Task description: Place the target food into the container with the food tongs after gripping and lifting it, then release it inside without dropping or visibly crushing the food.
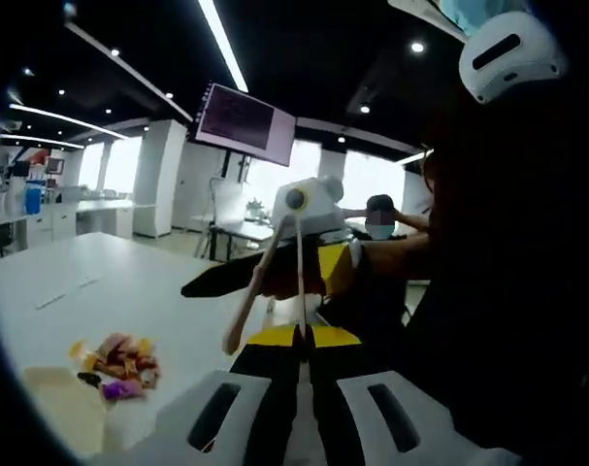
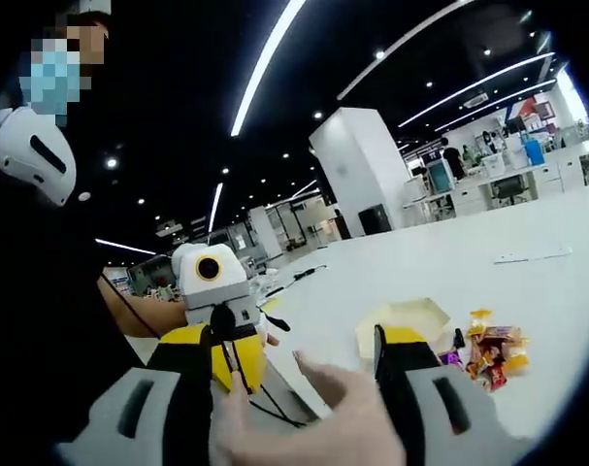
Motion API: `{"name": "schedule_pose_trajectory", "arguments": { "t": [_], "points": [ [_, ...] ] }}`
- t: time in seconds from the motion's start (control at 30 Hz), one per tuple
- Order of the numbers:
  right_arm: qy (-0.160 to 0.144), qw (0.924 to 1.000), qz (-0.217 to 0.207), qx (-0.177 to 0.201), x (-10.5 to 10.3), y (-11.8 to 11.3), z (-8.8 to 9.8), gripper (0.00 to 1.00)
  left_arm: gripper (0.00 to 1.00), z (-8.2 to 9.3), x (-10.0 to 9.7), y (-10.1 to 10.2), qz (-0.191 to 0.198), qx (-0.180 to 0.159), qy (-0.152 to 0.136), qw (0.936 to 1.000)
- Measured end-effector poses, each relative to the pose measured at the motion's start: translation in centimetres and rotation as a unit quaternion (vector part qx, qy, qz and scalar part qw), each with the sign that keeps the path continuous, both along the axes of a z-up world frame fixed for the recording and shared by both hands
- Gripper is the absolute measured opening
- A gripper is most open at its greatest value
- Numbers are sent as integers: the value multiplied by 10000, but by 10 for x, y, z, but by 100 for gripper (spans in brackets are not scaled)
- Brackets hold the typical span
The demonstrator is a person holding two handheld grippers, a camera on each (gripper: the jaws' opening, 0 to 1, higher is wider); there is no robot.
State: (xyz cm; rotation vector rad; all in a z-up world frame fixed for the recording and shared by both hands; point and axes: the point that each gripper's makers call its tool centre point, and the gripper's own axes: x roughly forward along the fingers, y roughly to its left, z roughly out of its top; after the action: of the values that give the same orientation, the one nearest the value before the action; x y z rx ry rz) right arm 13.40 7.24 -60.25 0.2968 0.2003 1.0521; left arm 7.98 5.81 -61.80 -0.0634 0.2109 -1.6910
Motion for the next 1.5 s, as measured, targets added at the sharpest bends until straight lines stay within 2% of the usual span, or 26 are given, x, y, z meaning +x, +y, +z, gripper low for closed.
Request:
{"name": "schedule_pose_trajectory", "arguments": {
  "t": [0.17,0.27,0.4,0.43,0.6,0.77,0.93,1.0,1.27,1.37,1.47,1.5],
  "points": [
    [-53,9999,95,-44,-2,7,5,69,0,4,-2,-1,-79,-60,94,9999],
    [-86,9997,100,181,-1,7,16,68,0,10,-3,-1,-85,-204,219,9995],
    [-200,9996,89,189,-1,8,21,65,0,13,-3,-1,-108,-277,247,9993],
    [-222,9995,109,179,-1,9,22,64,0,17,-2,0,-90,-380,317,9987],
    [-206,9994,196,197,-5,10,24,63,0,18,-4,-1,-125,-350,257,9990],
    [-337,9978,177,538,-5,11,39,49,0,21,-5,-3,-151,-366,246,9989],
    [-478,9970,234,569,-6,16,48,38,0,22,-5,-4,-190,-312,210,9991],
    [-666,9956,231,619,-6,20,54,35,0,21,-6,-4,-219,-277,189,9992],
    [-899,9939,241,587,-6,24,60,33,0,26,-6,0,-208,-253,66,9994],
    [-977,9931,378,519,-11,26,59,33,0,29,-8,3,-265,-253,142,9992],
    [-1080,9914,515,522,-17,29,61,33,0,31,-11,5,-376,-222,370,9984],
    [-1115,9908,557,524,-18,30,62,34,0,33,-12,6,-437,-221,545,9973]
  ]
}}
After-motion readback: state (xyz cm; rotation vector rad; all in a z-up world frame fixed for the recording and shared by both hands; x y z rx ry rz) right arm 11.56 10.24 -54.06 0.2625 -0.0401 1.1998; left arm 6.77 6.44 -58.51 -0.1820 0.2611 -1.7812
